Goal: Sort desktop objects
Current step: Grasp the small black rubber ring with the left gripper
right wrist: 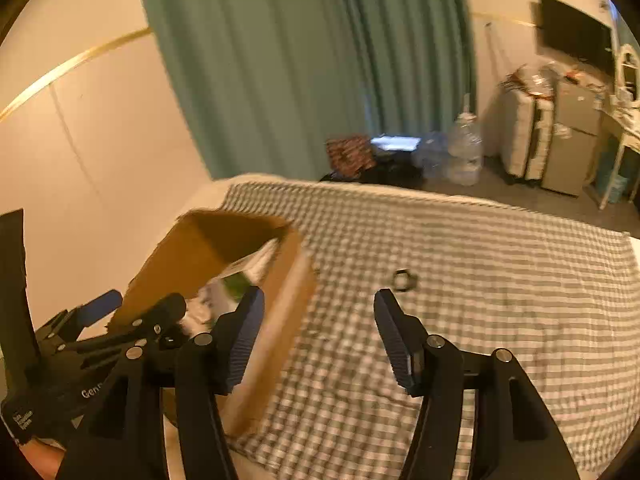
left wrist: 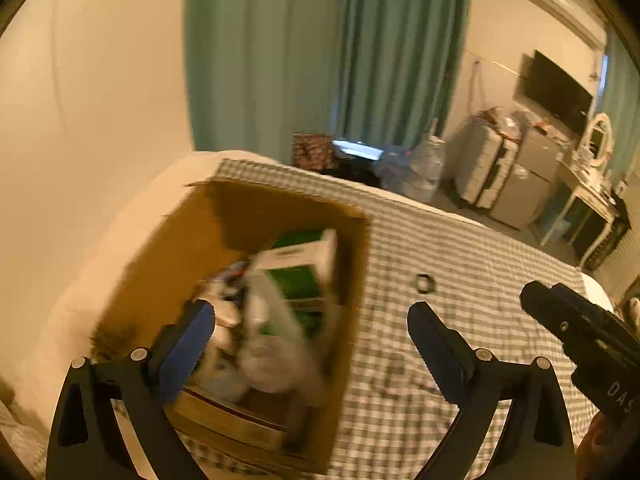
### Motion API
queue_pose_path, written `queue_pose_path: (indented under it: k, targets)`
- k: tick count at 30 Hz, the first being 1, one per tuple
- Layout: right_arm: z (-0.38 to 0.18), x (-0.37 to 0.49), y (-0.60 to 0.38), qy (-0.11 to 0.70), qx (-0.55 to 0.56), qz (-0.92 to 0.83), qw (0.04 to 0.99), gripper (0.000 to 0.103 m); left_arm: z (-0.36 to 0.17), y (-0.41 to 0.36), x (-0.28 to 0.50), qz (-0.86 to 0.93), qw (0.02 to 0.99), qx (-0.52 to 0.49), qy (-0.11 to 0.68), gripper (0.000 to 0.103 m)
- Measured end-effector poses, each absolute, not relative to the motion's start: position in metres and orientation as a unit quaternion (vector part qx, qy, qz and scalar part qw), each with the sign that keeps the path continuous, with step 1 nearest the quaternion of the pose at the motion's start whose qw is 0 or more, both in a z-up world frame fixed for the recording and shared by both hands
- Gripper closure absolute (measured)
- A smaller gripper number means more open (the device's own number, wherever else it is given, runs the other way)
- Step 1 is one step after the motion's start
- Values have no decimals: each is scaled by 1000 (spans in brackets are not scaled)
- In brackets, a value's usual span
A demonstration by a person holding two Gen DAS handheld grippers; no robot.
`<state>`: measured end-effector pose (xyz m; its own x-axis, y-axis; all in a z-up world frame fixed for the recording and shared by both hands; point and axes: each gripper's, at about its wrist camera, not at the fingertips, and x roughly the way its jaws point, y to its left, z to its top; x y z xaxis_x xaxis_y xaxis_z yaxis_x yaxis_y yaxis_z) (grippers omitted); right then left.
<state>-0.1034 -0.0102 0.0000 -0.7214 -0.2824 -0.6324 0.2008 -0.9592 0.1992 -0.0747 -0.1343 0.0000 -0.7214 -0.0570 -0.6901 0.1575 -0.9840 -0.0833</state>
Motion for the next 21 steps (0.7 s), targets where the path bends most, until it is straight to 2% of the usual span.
queue_pose_path:
  k: [5,9,14,21]
  targets:
    - [1,-84,56,-74,331,-937,81,28,3,-79,-73,-933,24,354,61,0]
    - [-15,-79,113,-91,334,-938,27,27,-13,-42,-82,-931,13,362,54,0]
    - [-66,-93,163,-119,350,-928,-42,27,-53,0,-109,-916,22,401,23,0]
    - [-115,-128,191,-134,366,-919,-49,27,-113,26,-148,-904,22,427,14,0]
